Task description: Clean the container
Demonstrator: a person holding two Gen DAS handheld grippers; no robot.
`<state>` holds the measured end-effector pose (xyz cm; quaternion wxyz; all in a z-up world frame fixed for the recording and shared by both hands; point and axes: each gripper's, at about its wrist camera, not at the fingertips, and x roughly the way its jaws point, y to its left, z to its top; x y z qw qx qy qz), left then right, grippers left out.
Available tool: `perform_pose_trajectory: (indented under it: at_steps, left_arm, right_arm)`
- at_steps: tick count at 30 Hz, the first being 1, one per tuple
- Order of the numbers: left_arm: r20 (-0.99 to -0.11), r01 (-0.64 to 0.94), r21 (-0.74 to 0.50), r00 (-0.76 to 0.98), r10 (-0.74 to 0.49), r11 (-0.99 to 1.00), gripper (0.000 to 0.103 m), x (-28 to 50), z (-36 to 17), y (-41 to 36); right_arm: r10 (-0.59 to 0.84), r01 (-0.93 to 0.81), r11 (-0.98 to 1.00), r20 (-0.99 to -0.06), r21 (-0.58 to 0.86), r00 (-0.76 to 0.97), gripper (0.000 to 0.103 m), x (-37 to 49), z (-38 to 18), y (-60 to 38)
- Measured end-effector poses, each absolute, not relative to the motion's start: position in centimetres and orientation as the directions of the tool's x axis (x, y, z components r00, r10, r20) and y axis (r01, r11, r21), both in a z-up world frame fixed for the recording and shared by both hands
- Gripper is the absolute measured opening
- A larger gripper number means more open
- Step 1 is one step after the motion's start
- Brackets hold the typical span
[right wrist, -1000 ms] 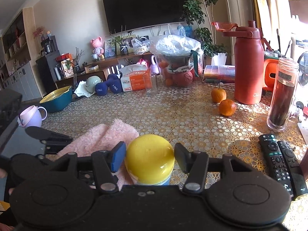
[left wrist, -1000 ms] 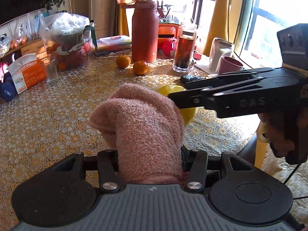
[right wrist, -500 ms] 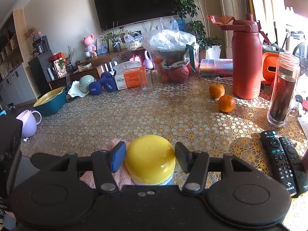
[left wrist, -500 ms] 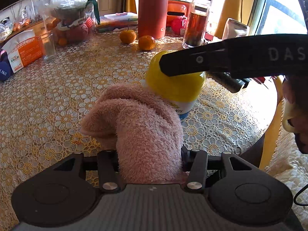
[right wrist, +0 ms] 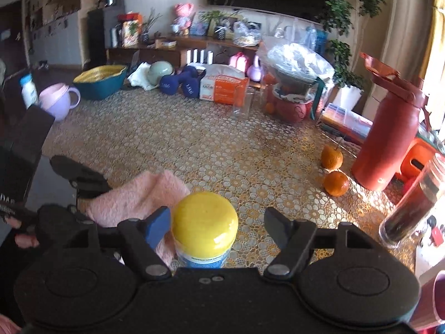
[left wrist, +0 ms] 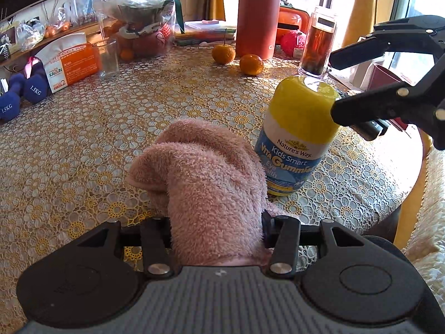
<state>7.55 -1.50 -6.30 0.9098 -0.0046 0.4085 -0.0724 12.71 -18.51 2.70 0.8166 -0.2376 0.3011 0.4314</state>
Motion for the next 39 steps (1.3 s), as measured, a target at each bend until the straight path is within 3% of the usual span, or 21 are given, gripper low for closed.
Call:
perform_pose_trajectory:
  at_steps: [5, 12, 17, 19, 25, 31, 39]
  left_arm:
    - [-0.729, 0.142, -0.045, 0.672, -0.129, 0.989, 0.049, 6.4, -6.0, -1.4]
    - [-0.725, 0.144, -0.048, 0.675, -0.134, 0.988, 0.049, 5.1, -6.0, -1.2]
    - [-0.719, 0.145, -0.057, 0.681, -0.141, 0.988, 0.049, 4.5, -5.9, -0.9]
    - [-0.711, 0.143, -0.053, 0.69, -0.137, 0.988, 0.049, 4.1, -5.8, -1.0]
    - [-0.684, 0.129, -0.047, 0.719, -0.126, 0.991, 0.049, 3.1, -5.0, -1.2]
    - [-0.639, 0.109, -0.067, 0.759, -0.127, 0.992, 0.049, 2.3, -3.3, -2.1]
    - [-0.619, 0.173, -0.035, 0.769, -0.157, 0.984, 0.049, 2.7, -2.1, -4.7]
  right_arm:
    - [0.503, -0.908, 0.322, -0.764, -0.27, 0.405, 0.076, 12.1, 2.4, -16.2]
    - [0.421, -0.925, 0.198, -0.824, -0.324, 0.379, 0.078, 12.9, 0.9, -14.1]
    - [0.43, -0.941, 0.221, -0.841, -0.256, 0.33, 0.074, 13.9, 1.0, -13.8]
    - [0.446, -0.947, 0.236, -0.842, -0.217, 0.304, 0.062, 14.0, 1.2, -13.9]
    - [0.46, -0.902, 0.402, -0.818, -0.157, 0.347, 0.062, 13.9, 1.4, -14.5]
    - [0.489, -0.67, 0.735, -0.766, 0.105, 0.417, 0.062, 15.0, 2.6, -15.9]
    - [0.52, -0.496, 0.815, -0.753, 0.298, 0.402, 0.062, 14.2, 1.7, -15.8]
